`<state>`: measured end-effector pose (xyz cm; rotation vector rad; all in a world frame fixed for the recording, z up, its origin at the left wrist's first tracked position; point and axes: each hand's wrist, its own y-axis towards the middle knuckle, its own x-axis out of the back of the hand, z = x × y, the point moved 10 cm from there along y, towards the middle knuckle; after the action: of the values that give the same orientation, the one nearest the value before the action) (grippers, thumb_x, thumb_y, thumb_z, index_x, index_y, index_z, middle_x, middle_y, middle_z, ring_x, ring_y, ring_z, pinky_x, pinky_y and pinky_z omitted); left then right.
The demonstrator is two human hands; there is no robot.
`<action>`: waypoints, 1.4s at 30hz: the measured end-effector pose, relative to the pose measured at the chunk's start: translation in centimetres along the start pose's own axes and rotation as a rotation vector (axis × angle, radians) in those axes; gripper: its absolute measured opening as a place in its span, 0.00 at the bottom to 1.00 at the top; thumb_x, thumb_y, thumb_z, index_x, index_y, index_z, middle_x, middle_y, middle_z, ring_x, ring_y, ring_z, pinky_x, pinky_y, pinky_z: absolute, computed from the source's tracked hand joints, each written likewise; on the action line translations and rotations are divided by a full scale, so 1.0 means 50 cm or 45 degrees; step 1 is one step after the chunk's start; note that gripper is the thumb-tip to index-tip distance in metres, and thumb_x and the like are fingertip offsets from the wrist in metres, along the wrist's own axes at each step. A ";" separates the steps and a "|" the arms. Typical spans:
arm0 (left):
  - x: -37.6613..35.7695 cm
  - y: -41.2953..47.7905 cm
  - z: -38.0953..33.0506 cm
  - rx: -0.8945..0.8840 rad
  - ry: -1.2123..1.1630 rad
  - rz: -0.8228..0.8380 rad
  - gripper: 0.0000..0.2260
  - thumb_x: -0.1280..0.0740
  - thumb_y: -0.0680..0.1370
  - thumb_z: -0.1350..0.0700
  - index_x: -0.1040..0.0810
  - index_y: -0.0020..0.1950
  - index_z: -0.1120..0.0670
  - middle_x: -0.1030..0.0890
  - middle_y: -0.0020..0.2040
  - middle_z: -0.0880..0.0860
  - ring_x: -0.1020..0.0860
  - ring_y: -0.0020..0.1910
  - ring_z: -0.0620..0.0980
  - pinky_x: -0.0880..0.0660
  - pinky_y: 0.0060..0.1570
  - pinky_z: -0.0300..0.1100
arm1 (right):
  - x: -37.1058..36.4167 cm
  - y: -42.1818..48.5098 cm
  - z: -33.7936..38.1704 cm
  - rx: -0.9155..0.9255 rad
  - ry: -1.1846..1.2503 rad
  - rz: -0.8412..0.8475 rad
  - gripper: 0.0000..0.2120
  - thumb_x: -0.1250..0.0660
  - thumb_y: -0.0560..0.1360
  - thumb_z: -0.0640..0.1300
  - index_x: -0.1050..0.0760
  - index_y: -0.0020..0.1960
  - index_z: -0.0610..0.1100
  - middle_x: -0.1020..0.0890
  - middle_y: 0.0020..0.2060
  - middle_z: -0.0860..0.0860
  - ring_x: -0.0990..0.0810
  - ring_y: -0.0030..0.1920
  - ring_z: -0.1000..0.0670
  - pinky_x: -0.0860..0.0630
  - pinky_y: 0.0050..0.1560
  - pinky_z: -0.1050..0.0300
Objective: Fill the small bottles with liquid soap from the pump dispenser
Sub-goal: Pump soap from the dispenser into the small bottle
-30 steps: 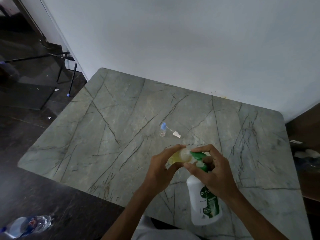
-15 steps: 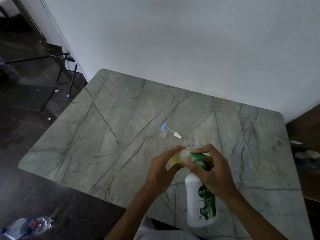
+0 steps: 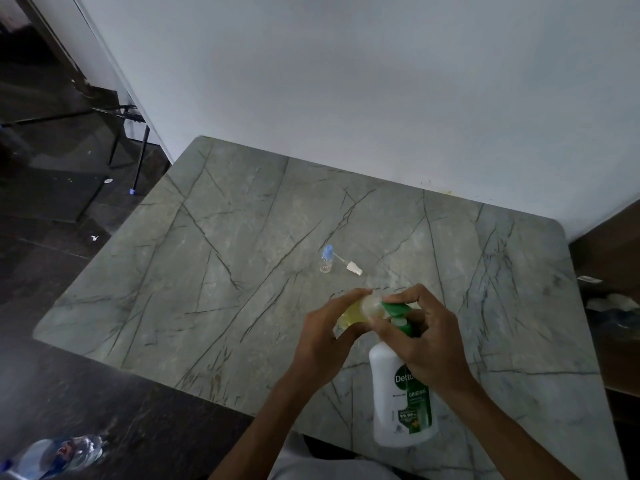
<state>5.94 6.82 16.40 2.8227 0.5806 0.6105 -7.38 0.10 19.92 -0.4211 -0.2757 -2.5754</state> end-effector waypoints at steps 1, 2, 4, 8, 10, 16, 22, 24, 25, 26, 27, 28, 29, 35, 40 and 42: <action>0.000 0.000 0.000 0.005 -0.001 0.003 0.20 0.29 0.75 0.51 0.24 0.66 0.53 0.18 0.58 0.46 0.20 0.55 0.41 0.21 0.53 0.43 | -0.001 0.000 -0.002 -0.009 0.002 -0.011 0.14 0.23 0.68 0.45 0.24 0.49 0.46 0.15 0.38 0.51 0.15 0.35 0.53 0.21 0.31 0.60; -0.001 -0.001 0.000 0.006 -0.001 0.005 0.20 0.30 0.75 0.50 0.24 0.66 0.53 0.18 0.58 0.46 0.20 0.55 0.41 0.21 0.53 0.44 | -0.001 0.001 -0.003 -0.017 0.002 -0.016 0.13 0.23 0.68 0.44 0.24 0.48 0.46 0.15 0.37 0.51 0.15 0.35 0.53 0.20 0.31 0.60; 0.000 -0.001 0.003 0.009 -0.004 0.007 0.20 0.30 0.75 0.49 0.24 0.66 0.54 0.18 0.58 0.47 0.20 0.55 0.41 0.21 0.53 0.44 | -0.003 0.002 -0.005 -0.029 -0.002 -0.006 0.14 0.23 0.68 0.44 0.24 0.49 0.46 0.15 0.37 0.51 0.15 0.35 0.53 0.21 0.31 0.60; 0.005 0.001 0.007 0.008 0.009 0.009 0.20 0.29 0.76 0.54 0.25 0.67 0.55 0.18 0.58 0.47 0.19 0.54 0.41 0.21 0.52 0.44 | -0.011 0.002 0.000 -0.044 0.049 0.052 0.19 0.21 0.65 0.49 0.25 0.52 0.50 0.15 0.39 0.52 0.15 0.36 0.54 0.21 0.33 0.63; 0.008 0.005 0.006 -0.004 0.011 0.012 0.20 0.29 0.75 0.55 0.25 0.67 0.55 0.18 0.58 0.47 0.20 0.54 0.41 0.21 0.52 0.43 | -0.014 0.000 0.001 -0.048 0.066 0.059 0.20 0.22 0.65 0.47 0.25 0.53 0.51 0.15 0.40 0.53 0.15 0.37 0.54 0.22 0.33 0.65; 0.010 0.007 0.006 -0.009 0.008 0.035 0.20 0.30 0.75 0.53 0.25 0.67 0.56 0.18 0.58 0.48 0.20 0.54 0.40 0.22 0.52 0.36 | -0.013 0.002 0.013 0.030 0.010 0.001 0.19 0.21 0.66 0.44 0.25 0.52 0.48 0.15 0.40 0.52 0.16 0.35 0.57 0.23 0.32 0.67; 0.009 0.010 0.004 -0.014 0.000 0.044 0.20 0.29 0.75 0.54 0.24 0.66 0.56 0.18 0.58 0.48 0.20 0.54 0.40 0.23 0.53 0.36 | -0.008 0.002 0.017 0.043 -0.010 -0.114 0.17 0.22 0.67 0.52 0.24 0.50 0.47 0.15 0.42 0.54 0.15 0.38 0.58 0.21 0.34 0.66; 0.009 0.011 0.008 -0.013 0.003 0.048 0.20 0.29 0.75 0.55 0.24 0.66 0.55 0.18 0.58 0.48 0.20 0.55 0.40 0.22 0.53 0.37 | -0.008 0.003 0.017 0.022 0.000 -0.125 0.17 0.24 0.67 0.55 0.24 0.49 0.49 0.15 0.43 0.54 0.15 0.39 0.58 0.21 0.35 0.66; 0.009 0.011 0.011 -0.011 0.003 0.048 0.20 0.29 0.75 0.55 0.24 0.66 0.55 0.18 0.58 0.48 0.20 0.55 0.40 0.22 0.53 0.37 | -0.009 0.004 0.017 0.009 -0.001 -0.116 0.17 0.23 0.67 0.55 0.24 0.49 0.49 0.15 0.42 0.54 0.15 0.39 0.58 0.21 0.34 0.66; 0.010 0.011 0.012 -0.007 0.004 0.048 0.20 0.29 0.75 0.54 0.25 0.67 0.55 0.19 0.59 0.47 0.20 0.55 0.40 0.22 0.53 0.37 | -0.010 0.006 0.017 -0.009 -0.002 -0.094 0.17 0.22 0.66 0.53 0.25 0.49 0.49 0.15 0.41 0.54 0.15 0.38 0.58 0.22 0.34 0.67; 0.011 0.012 0.013 -0.003 0.008 0.047 0.20 0.30 0.75 0.53 0.25 0.67 0.54 0.19 0.59 0.47 0.20 0.55 0.39 0.22 0.53 0.38 | -0.013 0.008 0.016 -0.028 0.001 -0.063 0.17 0.23 0.66 0.52 0.25 0.50 0.49 0.15 0.41 0.53 0.15 0.38 0.58 0.22 0.33 0.67; 0.012 0.013 0.015 -0.002 0.010 0.045 0.20 0.30 0.75 0.52 0.25 0.67 0.54 0.19 0.59 0.47 0.20 0.55 0.39 0.22 0.53 0.38 | -0.017 0.009 0.014 -0.044 0.007 -0.028 0.18 0.23 0.65 0.51 0.25 0.51 0.49 0.15 0.41 0.53 0.15 0.37 0.57 0.22 0.33 0.66; 0.014 0.014 0.016 -0.002 0.008 0.044 0.20 0.31 0.75 0.52 0.25 0.67 0.54 0.19 0.59 0.47 0.20 0.55 0.39 0.22 0.53 0.39 | -0.020 0.009 0.013 -0.050 0.011 0.000 0.19 0.23 0.65 0.50 0.25 0.52 0.49 0.15 0.41 0.53 0.15 0.37 0.56 0.23 0.33 0.66; 0.012 0.021 0.017 -0.005 0.002 0.051 0.21 0.29 0.75 0.53 0.25 0.67 0.53 0.18 0.58 0.47 0.20 0.54 0.40 0.21 0.53 0.40 | -0.019 0.006 0.018 -0.018 0.001 -0.019 0.19 0.24 0.67 0.47 0.26 0.54 0.48 0.16 0.40 0.53 0.16 0.35 0.58 0.24 0.31 0.68; 0.011 0.025 0.009 -0.025 0.004 0.043 0.21 0.30 0.75 0.51 0.25 0.67 0.52 0.19 0.58 0.46 0.20 0.54 0.39 0.22 0.52 0.38 | -0.007 0.011 0.019 0.011 -0.048 -0.093 0.17 0.24 0.66 0.49 0.24 0.51 0.47 0.15 0.38 0.53 0.16 0.34 0.58 0.22 0.31 0.64; 0.008 0.026 0.006 -0.037 -0.002 0.049 0.21 0.31 0.76 0.47 0.25 0.67 0.52 0.19 0.59 0.46 0.20 0.54 0.39 0.22 0.53 0.39 | 0.000 0.012 0.015 0.006 -0.044 -0.132 0.15 0.24 0.66 0.49 0.24 0.49 0.46 0.15 0.38 0.52 0.16 0.35 0.57 0.19 0.32 0.59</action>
<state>6.86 5.78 16.61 2.8128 0.5144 0.6184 -6.90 -0.20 20.69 -0.4606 -0.3239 -2.6698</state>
